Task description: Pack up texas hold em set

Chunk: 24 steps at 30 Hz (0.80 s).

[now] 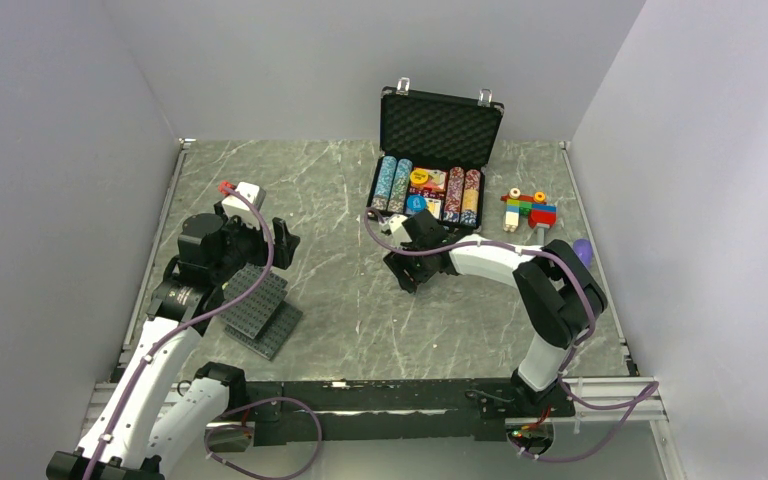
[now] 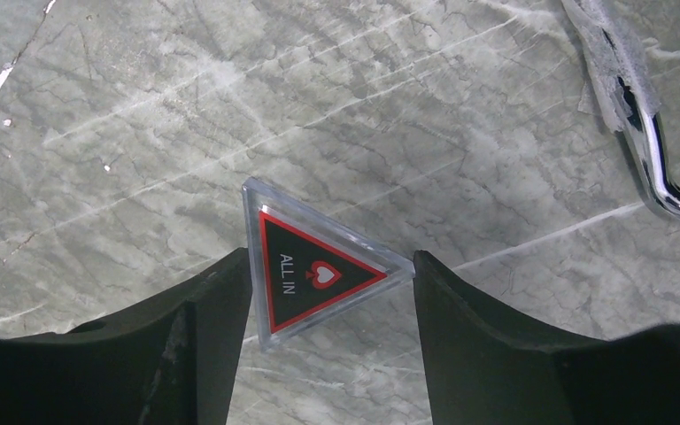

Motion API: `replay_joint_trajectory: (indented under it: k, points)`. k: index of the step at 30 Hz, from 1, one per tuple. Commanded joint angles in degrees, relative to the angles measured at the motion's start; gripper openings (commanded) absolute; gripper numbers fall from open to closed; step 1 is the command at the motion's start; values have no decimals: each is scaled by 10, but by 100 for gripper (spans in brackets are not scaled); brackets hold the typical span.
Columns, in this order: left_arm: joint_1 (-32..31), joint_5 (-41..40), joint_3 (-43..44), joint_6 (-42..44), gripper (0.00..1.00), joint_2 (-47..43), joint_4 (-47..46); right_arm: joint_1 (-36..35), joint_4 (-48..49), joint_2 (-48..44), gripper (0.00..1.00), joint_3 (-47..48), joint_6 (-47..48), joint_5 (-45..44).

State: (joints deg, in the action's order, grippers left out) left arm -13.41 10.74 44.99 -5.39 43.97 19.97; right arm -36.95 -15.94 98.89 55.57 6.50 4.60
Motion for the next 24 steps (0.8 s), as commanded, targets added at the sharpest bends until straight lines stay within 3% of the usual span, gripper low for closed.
replay_joint_trajectory:
  k: [1, 6, 13, 24]
  points:
    - [2, 9, 4, -1, 98, -8, -22, 1, -7, -5, 52, -2, -9, -14]
    - [2, 8, 4, -1, 98, -11, -23, 5, -19, -36, 41, 17, -24, -21]
    - [2, 2, 3, 0, 98, -16, -25, 60, -66, -65, 37, 128, -37, -31]
    - [2, 2, 3, 1, 98, -16, -24, 158, -64, 69, 33, 327, -45, -37]
